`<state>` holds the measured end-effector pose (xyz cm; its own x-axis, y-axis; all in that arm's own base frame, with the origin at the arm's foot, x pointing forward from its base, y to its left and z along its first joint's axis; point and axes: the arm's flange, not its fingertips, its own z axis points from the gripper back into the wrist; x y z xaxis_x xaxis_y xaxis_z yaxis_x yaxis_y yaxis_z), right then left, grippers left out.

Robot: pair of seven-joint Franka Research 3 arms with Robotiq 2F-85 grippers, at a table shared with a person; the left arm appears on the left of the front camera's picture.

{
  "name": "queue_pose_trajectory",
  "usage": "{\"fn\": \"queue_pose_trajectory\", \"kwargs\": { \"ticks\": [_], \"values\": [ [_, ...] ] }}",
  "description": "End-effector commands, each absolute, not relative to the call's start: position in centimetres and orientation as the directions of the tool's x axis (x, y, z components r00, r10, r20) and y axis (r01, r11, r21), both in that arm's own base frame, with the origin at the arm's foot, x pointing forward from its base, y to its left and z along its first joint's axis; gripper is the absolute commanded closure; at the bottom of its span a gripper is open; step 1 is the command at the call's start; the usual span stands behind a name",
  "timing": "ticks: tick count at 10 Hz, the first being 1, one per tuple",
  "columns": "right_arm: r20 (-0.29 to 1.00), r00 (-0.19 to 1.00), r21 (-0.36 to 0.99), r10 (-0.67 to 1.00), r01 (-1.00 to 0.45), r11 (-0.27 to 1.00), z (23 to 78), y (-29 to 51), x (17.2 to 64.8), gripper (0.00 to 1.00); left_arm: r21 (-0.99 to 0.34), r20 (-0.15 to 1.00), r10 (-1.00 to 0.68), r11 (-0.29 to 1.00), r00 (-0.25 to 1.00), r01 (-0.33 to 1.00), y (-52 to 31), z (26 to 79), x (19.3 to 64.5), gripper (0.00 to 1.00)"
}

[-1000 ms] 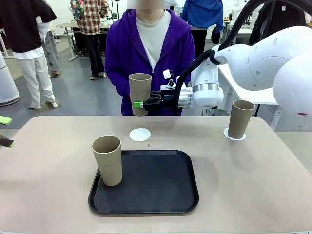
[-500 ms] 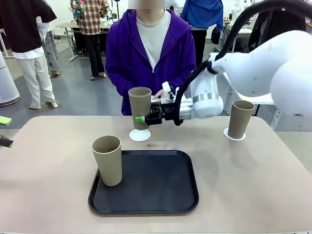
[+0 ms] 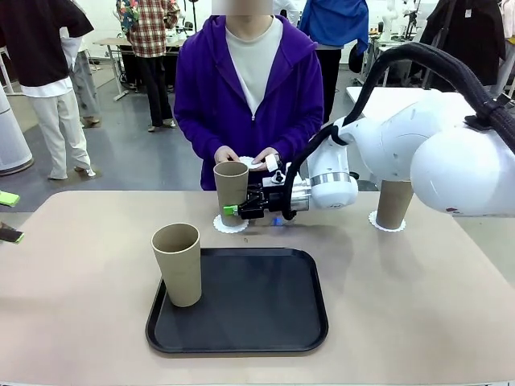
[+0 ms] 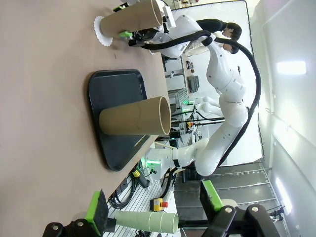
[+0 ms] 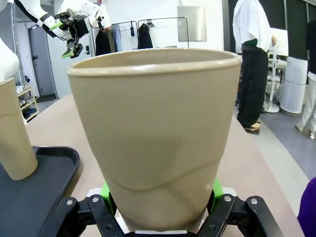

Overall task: Place coasters on the table and set cups on them.
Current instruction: Take one Reusable plastic cup from the Flat Tray and place it on a coaster set by the human.

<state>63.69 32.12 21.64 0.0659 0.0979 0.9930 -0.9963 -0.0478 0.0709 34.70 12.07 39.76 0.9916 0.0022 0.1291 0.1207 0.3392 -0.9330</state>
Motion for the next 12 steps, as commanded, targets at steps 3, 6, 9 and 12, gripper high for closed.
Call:
{"fn": "queue_pose_trajectory", "kwargs": {
  "ticks": [3,6,9,12],
  "values": [
    [0.99,0.077,0.087,0.115,-0.993,-0.079,21.9,32.9,64.2,0.19,-0.936,0.137,0.01,0.329,0.991,0.126,12.1,39.9,34.6,0.0],
    [0.987,0.085,0.096,0.136,-0.992,-0.077,21.2,32.8,64.1,0.19,-0.936,0.137,0.01,0.329,0.991,0.126,12.1,39.9,34.6,0.0],
    [0.985,0.09,0.102,0.149,-0.992,-0.077,20.8,32.8,64.1,0.19,-0.936,0.137,0.01,0.329,0.991,0.126,12.1,39.9,34.6,0.0],
    [0.98,0.108,0.122,0.167,-0.989,-0.078,21.4,32.8,63.8,0.0,-0.936,0.137,0.01,0.329,0.991,0.126,12.1,39.9,34.6,0.0]
  ]
}}
